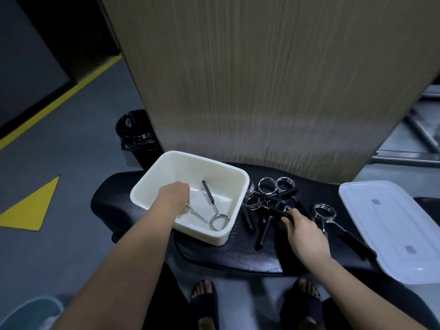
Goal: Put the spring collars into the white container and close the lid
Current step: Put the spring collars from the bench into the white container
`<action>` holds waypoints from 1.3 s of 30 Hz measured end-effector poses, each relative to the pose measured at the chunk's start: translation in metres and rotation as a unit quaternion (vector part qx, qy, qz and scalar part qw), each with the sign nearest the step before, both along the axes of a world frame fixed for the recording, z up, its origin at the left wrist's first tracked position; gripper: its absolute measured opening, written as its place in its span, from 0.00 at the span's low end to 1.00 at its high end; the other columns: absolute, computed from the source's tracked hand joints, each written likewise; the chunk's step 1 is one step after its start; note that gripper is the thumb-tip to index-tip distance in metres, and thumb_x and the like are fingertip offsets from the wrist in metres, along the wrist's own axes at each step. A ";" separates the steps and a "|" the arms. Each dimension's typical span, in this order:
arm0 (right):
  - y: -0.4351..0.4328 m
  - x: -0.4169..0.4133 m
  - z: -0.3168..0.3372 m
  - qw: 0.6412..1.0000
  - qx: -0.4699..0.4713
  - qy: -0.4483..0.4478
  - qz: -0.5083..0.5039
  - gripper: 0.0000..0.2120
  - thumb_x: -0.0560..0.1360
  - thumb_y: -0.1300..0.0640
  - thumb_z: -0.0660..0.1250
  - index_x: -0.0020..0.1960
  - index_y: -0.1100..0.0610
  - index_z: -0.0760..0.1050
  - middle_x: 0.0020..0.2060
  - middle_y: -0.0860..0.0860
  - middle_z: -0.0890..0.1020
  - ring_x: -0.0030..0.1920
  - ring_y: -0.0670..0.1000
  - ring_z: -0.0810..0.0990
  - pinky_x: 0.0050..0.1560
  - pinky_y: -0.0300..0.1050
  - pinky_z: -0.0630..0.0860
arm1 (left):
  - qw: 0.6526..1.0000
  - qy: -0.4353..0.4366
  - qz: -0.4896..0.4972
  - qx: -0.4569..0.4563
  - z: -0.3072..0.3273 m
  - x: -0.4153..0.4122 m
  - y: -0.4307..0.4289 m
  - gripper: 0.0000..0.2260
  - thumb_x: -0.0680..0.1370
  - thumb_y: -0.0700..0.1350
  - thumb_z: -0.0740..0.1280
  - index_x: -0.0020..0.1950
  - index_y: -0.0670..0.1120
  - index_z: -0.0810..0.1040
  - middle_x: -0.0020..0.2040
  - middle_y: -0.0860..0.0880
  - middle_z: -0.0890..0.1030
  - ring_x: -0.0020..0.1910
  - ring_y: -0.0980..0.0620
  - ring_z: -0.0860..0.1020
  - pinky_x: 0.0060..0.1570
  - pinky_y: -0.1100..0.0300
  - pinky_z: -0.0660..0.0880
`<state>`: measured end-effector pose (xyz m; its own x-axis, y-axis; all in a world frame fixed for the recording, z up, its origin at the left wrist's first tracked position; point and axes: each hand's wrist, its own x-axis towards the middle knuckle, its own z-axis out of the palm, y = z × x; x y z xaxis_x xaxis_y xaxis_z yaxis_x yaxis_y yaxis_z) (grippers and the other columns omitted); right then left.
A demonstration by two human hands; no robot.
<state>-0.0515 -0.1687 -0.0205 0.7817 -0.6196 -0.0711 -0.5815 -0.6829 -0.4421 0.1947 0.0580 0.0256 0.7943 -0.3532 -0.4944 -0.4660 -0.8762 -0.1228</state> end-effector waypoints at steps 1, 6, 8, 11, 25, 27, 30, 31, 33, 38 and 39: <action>0.000 0.000 0.000 1.000 -0.002 -0.001 0.000 0.09 0.82 0.46 0.57 0.55 0.50 0.71 0.51 0.51 0.82 0.50 0.62 0.80 0.41 0.51 0.69 | 1.000 0.017 0.002 0.012 -0.001 0.002 0.002 0.08 0.72 0.45 0.76 0.51 0.50 0.86 0.46 0.52 0.84 0.43 0.49 0.84 0.50 0.54 0.81; 0.001 -0.001 -0.001 1.000 -0.007 -0.004 0.004 0.10 0.81 0.46 0.57 0.54 0.51 0.70 0.51 0.52 0.82 0.50 0.62 0.80 0.41 0.51 0.70 | 0.996 0.079 -0.018 0.026 0.001 0.005 0.007 0.10 0.71 0.48 0.77 0.51 0.48 0.86 0.38 0.52 0.81 0.42 0.49 0.81 0.52 0.54 0.79; 0.001 -0.001 0.000 1.000 -0.008 -0.006 0.006 0.09 0.81 0.46 0.57 0.54 0.51 0.70 0.51 0.51 0.82 0.50 0.62 0.80 0.41 0.51 0.70 | 0.997 0.068 -0.021 0.021 0.001 0.004 0.008 0.09 0.71 0.49 0.77 0.44 0.46 0.84 0.38 0.51 0.82 0.41 0.49 0.83 0.50 0.53 0.80; 0.000 -0.001 0.000 1.000 -0.006 -0.002 0.006 0.09 0.81 0.46 0.57 0.53 0.50 0.70 0.50 0.51 0.82 0.49 0.62 0.80 0.41 0.52 0.71 | 0.999 0.033 -0.015 0.018 -0.004 0.003 0.011 0.07 0.72 0.46 0.75 0.40 0.46 0.79 0.36 0.51 0.77 0.43 0.48 0.83 0.50 0.53 0.81; -0.006 0.000 0.001 0.999 0.025 -0.037 0.002 0.10 0.78 0.45 0.64 0.56 0.48 0.75 0.47 0.53 0.85 0.49 0.61 0.82 0.45 0.53 0.78 | 0.983 -0.016 -0.031 -0.178 0.025 -0.017 0.020 0.18 0.76 0.66 0.60 0.57 0.58 0.81 0.57 0.52 0.82 0.57 0.49 0.78 0.56 0.52 0.76; -0.009 0.001 0.003 0.994 0.059 -0.087 -0.003 0.10 0.78 0.47 0.66 0.56 0.50 0.78 0.44 0.54 0.86 0.48 0.61 0.82 0.46 0.52 0.78 | 0.969 0.035 -0.026 -0.241 0.041 -0.037 0.040 0.23 0.71 0.74 0.57 0.49 0.61 0.82 0.50 0.59 0.83 0.50 0.56 0.80 0.55 0.54 0.76; -0.014 0.002 0.007 0.986 0.076 -0.146 0.009 0.05 0.77 0.51 0.68 0.51 0.50 0.79 0.38 0.51 0.86 0.43 0.55 0.84 0.46 0.51 0.79 | 0.977 0.041 -0.081 -0.192 0.044 -0.074 0.065 0.26 0.68 0.76 0.61 0.53 0.60 0.82 0.48 0.64 0.81 0.51 0.58 0.78 0.57 0.57 0.73; -0.016 0.002 0.009 0.983 0.086 -0.162 0.013 0.03 0.77 0.53 0.68 0.50 0.50 0.79 0.36 0.48 0.86 0.42 0.51 0.85 0.46 0.49 0.79 | 0.979 -0.001 -0.127 -0.158 0.039 -0.082 0.067 0.24 0.70 0.74 0.62 0.53 0.58 0.81 0.46 0.61 0.81 0.51 0.56 0.78 0.55 0.56 0.71; -0.020 0.000 0.014 0.977 0.107 -0.184 0.022 0.01 0.77 0.55 0.68 0.47 0.50 0.78 0.34 0.45 0.85 0.40 0.44 0.85 0.48 0.47 0.79 | 0.969 -0.083 -0.175 -0.154 0.028 -0.092 0.068 0.12 0.77 0.62 0.62 0.51 0.56 0.79 0.44 0.58 0.80 0.52 0.53 0.77 0.51 0.55 0.66; -0.033 -0.011 0.019 0.973 0.146 -0.178 0.009 0.02 0.76 0.55 0.69 0.46 0.49 0.79 0.31 0.44 0.84 0.39 0.45 0.85 0.48 0.47 0.80 | 0.960 -0.138 -0.155 -0.186 0.016 -0.113 0.054 0.08 0.81 0.56 0.60 0.50 0.55 0.76 0.49 0.56 0.83 0.52 0.50 0.76 0.47 0.54 0.63; -0.033 -0.015 0.020 0.975 0.147 -0.164 0.010 0.02 0.76 0.55 0.70 0.46 0.49 0.80 0.31 0.44 0.84 0.39 0.45 0.84 0.47 0.47 0.79 | 0.962 -0.142 -0.147 -0.179 0.014 -0.118 0.051 0.09 0.81 0.58 0.60 0.51 0.55 0.76 0.49 0.55 0.82 0.53 0.49 0.77 0.48 0.53 0.64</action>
<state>-0.0669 -0.2021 -0.0008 0.8040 -0.5945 0.0117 -0.3640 -0.5077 -0.7809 0.0767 0.1088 0.0397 0.7185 -0.6913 -0.0767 -0.6932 -0.7208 0.0033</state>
